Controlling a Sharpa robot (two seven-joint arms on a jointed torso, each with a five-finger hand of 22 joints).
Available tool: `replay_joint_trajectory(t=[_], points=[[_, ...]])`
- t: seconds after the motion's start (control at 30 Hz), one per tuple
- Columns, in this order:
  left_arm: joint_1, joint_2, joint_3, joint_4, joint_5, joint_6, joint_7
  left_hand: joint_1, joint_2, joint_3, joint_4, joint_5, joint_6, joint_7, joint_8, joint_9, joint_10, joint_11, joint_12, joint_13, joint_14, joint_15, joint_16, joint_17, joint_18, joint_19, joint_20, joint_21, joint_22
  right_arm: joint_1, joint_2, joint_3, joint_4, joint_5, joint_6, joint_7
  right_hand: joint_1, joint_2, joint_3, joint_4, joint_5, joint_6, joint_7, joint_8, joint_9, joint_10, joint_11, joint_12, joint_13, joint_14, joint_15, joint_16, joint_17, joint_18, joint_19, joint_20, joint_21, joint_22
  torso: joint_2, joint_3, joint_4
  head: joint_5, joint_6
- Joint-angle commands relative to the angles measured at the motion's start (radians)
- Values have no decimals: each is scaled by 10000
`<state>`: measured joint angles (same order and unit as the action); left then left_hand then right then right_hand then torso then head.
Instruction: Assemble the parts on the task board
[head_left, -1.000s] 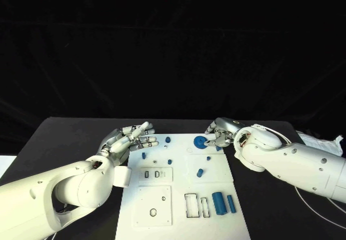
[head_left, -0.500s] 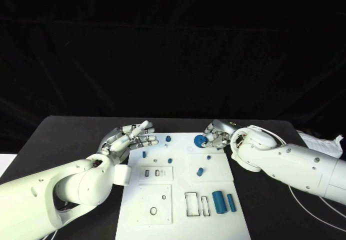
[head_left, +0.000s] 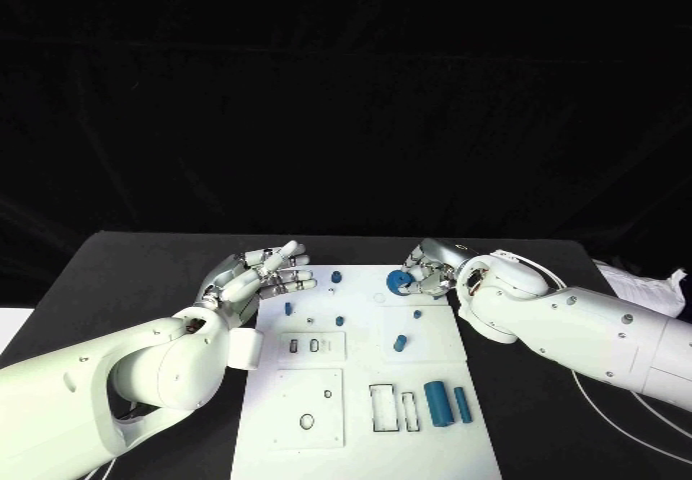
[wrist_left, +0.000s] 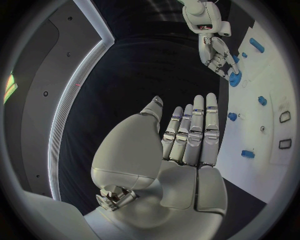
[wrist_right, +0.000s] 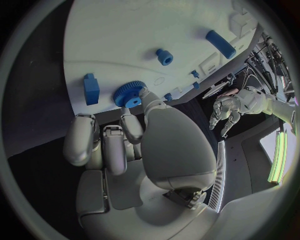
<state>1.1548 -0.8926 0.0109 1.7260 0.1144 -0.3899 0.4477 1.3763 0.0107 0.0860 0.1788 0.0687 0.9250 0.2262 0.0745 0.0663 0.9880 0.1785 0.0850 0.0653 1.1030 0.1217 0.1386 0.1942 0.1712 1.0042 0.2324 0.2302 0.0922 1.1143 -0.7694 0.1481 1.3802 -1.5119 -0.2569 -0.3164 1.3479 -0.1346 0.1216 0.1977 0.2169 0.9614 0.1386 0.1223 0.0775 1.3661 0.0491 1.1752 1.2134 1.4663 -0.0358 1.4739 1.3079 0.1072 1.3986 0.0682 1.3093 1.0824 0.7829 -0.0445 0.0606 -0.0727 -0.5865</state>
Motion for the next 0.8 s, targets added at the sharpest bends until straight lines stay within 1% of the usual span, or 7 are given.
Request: replay_joint_trajectory(t=[0.03, 0.2, 0.3, 0.57, 0.7, 0.8], points=[[3, 31, 7, 8, 12, 226, 69, 37, 22, -3, -48, -26, 35, -1, -69, -10, -28, 1, -65, -10, 48, 49, -41, 9, 110, 52, 1, -37, -8, -14, 33, 4, -16, -330, -73, -262, 93, 100, 14, 66, 42, 1, -17, 39, 12, 87, -21, 68, 33, 677, 50, 72, 449, -172, 60, 14, 50, 31, 7, 1, -3, 47, -13], [3, 35, 7, 4, 12, 230, 65, 37, 22, -3, -48, -26, 35, -1, -69, -10, -28, 1, -65, -10, 48, 49, -41, 9, 110, 52, 1, -37, -8, -25, 84, 5, -17, -619, -147, -439, 127, 119, 25, 58, 50, 13, -20, 56, 15, 98, -24, 100, 74, 679, 48, 81, 467, -174, 64, 14, 63, 49, 9, 1, -8, 47, -34], [3, 47, 7, -4, 12, 234, 60, 37, 22, -3, -48, -26, 35, -1, -69, -10, -28, 1, -65, -10, 48, 49, -41, 9, 110, 52, 1, -37, -8, -36, 110, 5, 24, -819, -129, -516, 160, 140, 34, 51, 50, 49, -26, 87, 23, 112, -29, 137, 120, 679, 45, 84, 471, -175, 64, 13, 73, 60, 1, 2, 5, 51, -43], [3, 63, 6, -11, 12, 246, 49, 37, 22, -3, -48, -26, 35, -1, -69, -10, -28, 1, -65, -10, 48, 49, -41, 9, 110, 52, 1, -37, -8, -101, 192, 4, 109, -1439, -4, -651, 256, 179, 52, 13, 15, 233, -64, 218, 65, 218, -61, 341, 344, 681, 23, 105, 513, -185, 76, 0, 128, 141, 4, -1, -4, 46, -47], [3, 65, 6, -14, 12, 248, 46, 37, 22, -3, -48, -26, 35, -1, -69, -10, -28, 1, -65, -10, 48, 49, -41, 9, 110, 52, 1, -37, -8, -155, 222, 4, 142, -1693, 51, -706, 284, 204, 56, -2, -3, 402, -109, 325, 111, 309, -97, 501, 511, 680, -3, 111, 525, -187, 78, -17, 152, 172, -1, -1, 1, 37, -58], [3, 67, 6, -15, 12, 249, 45, 37, 22, -3, -48, -26, 35, -1, -69, -10, -28, 1, -65, -10, 48, 49, -41, 9, 110, 52, 1, -37, -8, -183, 236, 4, 166, -1804, -2, -735, 379, 297, 123, -52, 5, 586, -160, 435, 169, 399, -145, 643, 657, 682, -40, 121, 549, -191, 84, -44, 178, 209, 1, -4, 3, 30, -65]])
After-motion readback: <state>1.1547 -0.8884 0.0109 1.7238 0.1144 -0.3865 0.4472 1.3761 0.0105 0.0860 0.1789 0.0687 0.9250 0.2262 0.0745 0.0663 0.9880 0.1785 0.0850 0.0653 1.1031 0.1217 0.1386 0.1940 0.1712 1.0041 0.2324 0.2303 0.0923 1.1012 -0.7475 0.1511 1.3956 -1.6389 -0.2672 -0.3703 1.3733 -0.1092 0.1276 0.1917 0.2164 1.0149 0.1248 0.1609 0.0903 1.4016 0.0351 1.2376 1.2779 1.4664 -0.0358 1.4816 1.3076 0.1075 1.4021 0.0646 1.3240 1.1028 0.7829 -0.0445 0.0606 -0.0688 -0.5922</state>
